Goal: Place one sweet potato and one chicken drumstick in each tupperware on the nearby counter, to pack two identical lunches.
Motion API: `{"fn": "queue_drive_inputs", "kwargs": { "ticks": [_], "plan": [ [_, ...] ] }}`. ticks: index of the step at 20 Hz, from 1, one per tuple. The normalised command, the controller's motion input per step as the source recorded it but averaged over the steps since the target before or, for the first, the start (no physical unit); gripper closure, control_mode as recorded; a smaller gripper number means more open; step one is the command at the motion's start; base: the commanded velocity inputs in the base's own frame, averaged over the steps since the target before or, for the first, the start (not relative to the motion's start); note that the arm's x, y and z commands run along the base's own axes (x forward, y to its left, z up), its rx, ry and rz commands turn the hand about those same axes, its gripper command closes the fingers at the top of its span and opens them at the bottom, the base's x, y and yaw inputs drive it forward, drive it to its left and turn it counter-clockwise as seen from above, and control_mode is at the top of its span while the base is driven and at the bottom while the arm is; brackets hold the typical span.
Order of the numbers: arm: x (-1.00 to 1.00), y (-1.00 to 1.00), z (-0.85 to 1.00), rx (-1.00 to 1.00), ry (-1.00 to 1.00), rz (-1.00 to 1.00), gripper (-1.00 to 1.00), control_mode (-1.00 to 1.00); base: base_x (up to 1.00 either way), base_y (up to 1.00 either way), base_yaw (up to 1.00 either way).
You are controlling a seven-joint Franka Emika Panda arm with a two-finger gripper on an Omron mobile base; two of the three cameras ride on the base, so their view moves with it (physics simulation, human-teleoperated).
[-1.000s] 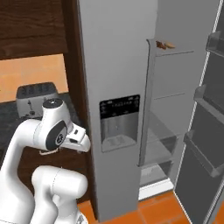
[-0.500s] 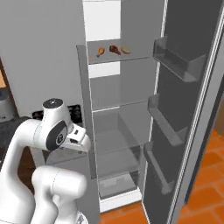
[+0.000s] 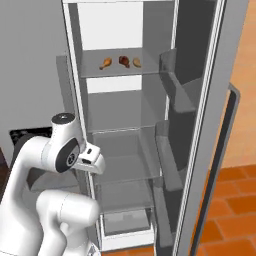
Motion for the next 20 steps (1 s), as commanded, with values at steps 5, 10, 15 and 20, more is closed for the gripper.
{"fn": "queue_drive_inputs", "kwargs": {
  "ticks": [5,10,15,20],
  "plan": [
    [0.00,0.00,0.00,0.00,0.00,0.00,-1.00,1.00,0.31,-0.13,0.26],
    [0.00,0.00,0.00,0.00,0.00,0.00,-1.00,1.00,0.25,-0.47,0.28],
    [0.00,0.00,0.00,0.00,0.00,0.00,-1.00,1.00,0.34,-0.37,0.19],
    [0.00,0.00,0.00,0.00,0.00,0.00,-1.00,1.00,0.50,-0.13,0.00]
  ]
}}
